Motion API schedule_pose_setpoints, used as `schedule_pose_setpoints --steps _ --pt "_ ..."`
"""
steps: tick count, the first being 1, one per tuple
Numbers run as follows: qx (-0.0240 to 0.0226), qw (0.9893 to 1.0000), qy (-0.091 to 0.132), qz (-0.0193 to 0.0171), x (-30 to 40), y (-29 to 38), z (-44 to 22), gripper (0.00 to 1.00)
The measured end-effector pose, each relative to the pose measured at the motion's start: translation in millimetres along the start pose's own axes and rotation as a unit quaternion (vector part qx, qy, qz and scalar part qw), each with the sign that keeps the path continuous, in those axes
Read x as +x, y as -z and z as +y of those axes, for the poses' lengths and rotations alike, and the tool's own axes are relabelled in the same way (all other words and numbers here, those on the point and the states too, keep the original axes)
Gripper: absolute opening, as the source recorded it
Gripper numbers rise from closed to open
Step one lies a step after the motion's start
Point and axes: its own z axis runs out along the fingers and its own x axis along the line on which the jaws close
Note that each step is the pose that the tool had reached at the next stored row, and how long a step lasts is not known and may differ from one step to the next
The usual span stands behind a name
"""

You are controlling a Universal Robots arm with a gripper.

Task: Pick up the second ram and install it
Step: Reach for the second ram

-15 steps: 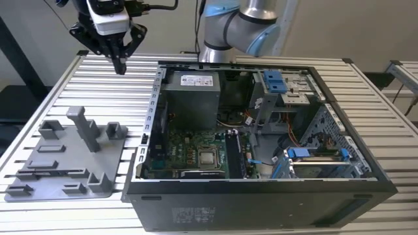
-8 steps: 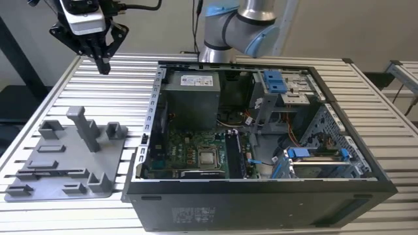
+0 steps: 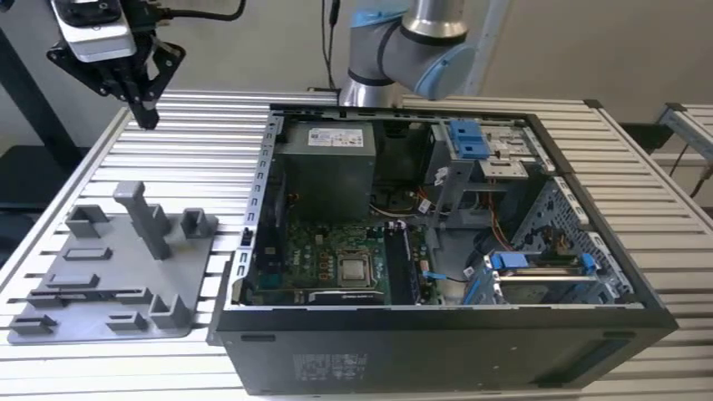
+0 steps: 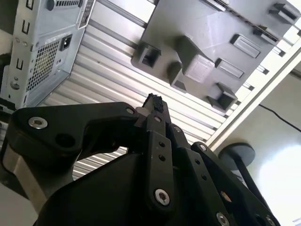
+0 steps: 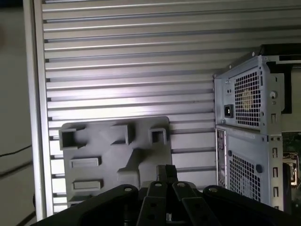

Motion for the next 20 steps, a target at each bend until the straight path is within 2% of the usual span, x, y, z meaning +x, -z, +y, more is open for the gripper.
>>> schedule_pose_setpoints --steps 12,20 --pt "0.0000 1.0000 0.002 0.0001 41.2 -4.0 -7.9 0.11" --pt "0.0000 1.0000 0.008 0.0005 64.9 -6.4 -10.9 0.11"
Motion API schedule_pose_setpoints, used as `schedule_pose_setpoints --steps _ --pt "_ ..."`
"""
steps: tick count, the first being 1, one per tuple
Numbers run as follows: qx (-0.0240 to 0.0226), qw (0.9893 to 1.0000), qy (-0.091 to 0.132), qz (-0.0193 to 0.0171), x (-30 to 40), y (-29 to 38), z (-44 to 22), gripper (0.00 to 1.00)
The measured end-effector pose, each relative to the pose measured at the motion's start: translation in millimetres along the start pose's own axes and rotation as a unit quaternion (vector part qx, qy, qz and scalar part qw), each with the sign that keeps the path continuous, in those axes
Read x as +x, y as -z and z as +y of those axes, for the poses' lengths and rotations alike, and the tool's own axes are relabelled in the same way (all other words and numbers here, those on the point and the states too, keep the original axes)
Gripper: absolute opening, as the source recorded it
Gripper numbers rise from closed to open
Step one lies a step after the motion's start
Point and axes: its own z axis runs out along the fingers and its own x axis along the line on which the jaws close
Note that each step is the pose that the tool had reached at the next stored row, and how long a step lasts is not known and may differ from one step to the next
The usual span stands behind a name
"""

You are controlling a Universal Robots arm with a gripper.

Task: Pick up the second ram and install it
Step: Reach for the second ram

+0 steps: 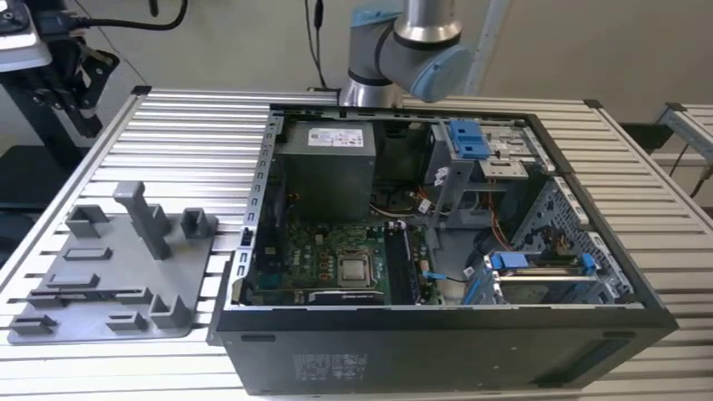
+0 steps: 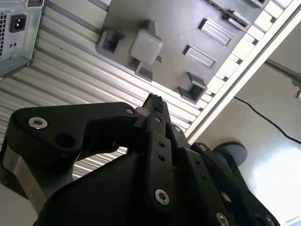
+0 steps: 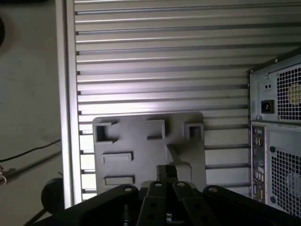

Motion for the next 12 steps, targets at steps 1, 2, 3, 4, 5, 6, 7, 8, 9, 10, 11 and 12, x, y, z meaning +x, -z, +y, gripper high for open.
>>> schedule_pose_setpoints --steps 1,2,3,4,5,6,7,8,9,10,11,12 --pt "0.0000 1.0000 0.001 0.0000 3.0 -0.2 -0.2 0.11" --pt "0.0000 1.0000 0.001 0.0001 6.2 -0.5 -0.5 0.11" --pt "0.0000 1.0000 0.002 0.0001 9.1 -0.7 -0.7 0.11" --pt "0.0000 1.0000 0.003 0.0002 12.0 -0.9 -0.9 0.11" --pt "0.0000 1.0000 0.004 0.0002 14.9 -1.0 -1.1 0.11" --pt "-0.0001 1.0000 0.005 0.0002 17.5 -1.2 -1.3 0.11" --pt "-0.0001 1.0000 0.006 0.0003 20.3 -1.3 -1.5 0.11" --pt "-0.0001 1.0000 0.006 0.0003 22.8 -1.4 -1.7 0.11" --pt "-0.0001 1.0000 0.007 0.0004 24.9 -1.4 -1.8 0.11" --pt "0.0000 1.0000 0.007 0.0005 26.5 -1.4 -1.9 0.11" --pt "-0.0001 1.0000 0.007 0.0004 27.2 -1.4 -1.9 0.11" --pt "-0.0001 1.0000 0.007 0.0004 27.2 -1.4 -1.9 0.11"
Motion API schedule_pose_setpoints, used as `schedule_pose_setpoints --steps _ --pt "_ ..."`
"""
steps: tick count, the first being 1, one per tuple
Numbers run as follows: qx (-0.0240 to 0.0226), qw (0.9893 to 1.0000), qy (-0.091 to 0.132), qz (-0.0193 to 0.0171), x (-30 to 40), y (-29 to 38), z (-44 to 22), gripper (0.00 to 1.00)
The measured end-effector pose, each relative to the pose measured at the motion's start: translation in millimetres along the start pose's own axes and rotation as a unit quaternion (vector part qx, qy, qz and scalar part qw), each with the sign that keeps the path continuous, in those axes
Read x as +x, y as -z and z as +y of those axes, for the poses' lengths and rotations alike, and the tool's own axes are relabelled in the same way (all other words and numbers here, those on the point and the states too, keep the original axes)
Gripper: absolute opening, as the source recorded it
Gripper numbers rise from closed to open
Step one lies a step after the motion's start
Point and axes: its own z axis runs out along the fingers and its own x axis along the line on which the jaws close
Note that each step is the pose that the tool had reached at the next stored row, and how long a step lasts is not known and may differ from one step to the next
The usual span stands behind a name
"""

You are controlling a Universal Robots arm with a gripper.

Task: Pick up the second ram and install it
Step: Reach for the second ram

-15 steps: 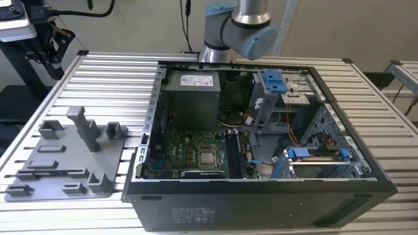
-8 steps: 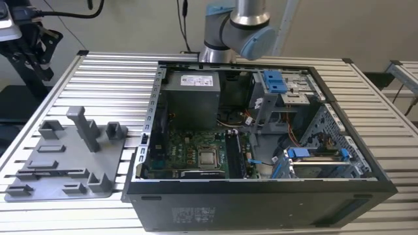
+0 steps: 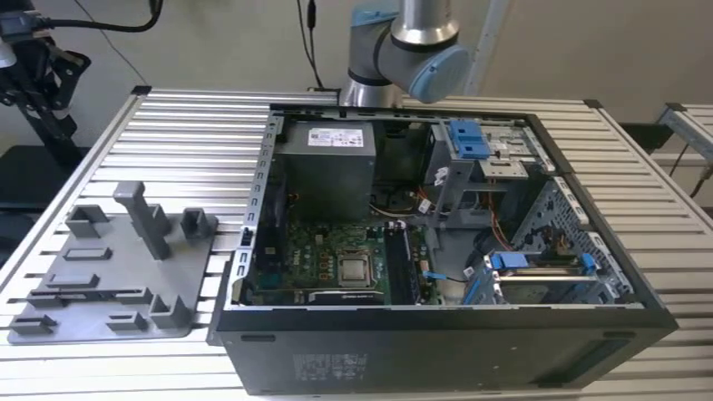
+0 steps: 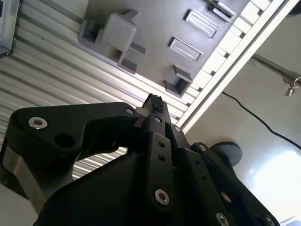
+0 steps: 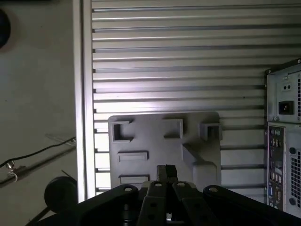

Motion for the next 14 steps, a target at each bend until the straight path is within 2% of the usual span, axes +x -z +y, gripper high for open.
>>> schedule_pose_setpoints --steps 4,6,14 --pt "0.0000 1.0000 0.000 0.0000 0.1 0.0 -0.3 0.11" --pt "0.0000 1.0000 0.000 0.0002 0.0 0.0 -3.2 0.11" --pt "0.0001 1.0000 0.000 0.0033 -3.1 0.0 -28.3 0.11"
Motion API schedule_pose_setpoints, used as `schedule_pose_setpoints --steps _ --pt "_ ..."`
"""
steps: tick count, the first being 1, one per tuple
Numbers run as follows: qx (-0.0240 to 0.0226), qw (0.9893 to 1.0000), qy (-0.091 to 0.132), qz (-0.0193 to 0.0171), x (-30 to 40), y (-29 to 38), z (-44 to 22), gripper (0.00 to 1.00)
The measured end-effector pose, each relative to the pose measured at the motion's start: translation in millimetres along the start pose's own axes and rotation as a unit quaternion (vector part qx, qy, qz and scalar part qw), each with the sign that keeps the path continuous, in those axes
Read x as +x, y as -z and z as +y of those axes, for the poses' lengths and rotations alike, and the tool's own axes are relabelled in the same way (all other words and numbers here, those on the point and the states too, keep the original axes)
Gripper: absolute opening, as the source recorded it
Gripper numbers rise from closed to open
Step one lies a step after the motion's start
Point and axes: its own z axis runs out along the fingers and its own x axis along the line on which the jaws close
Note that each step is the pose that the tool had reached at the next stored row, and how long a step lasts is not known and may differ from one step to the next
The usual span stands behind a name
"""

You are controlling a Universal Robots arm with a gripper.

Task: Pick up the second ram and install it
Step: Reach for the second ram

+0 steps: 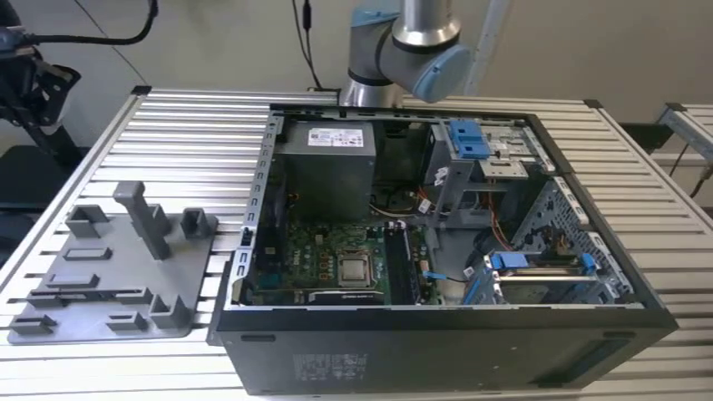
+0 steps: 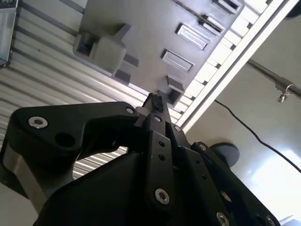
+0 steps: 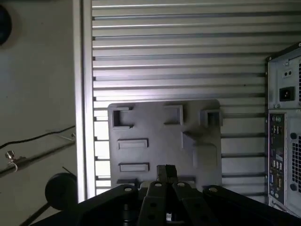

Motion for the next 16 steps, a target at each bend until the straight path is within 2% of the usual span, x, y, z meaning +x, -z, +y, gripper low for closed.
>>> schedule_pose_setpoints --steps 5,12,16 --pt "0.0001 1.0000 0.000 0.0018 -2.2 0.0 -12.4 0.11" --pt "0.0000 1.0000 0.000 0.0019 -2.4 0.0 -13.8 0.11" --pt "0.0001 1.0000 0.000 0.0019 -3.0 0.0 -18.4 0.11"
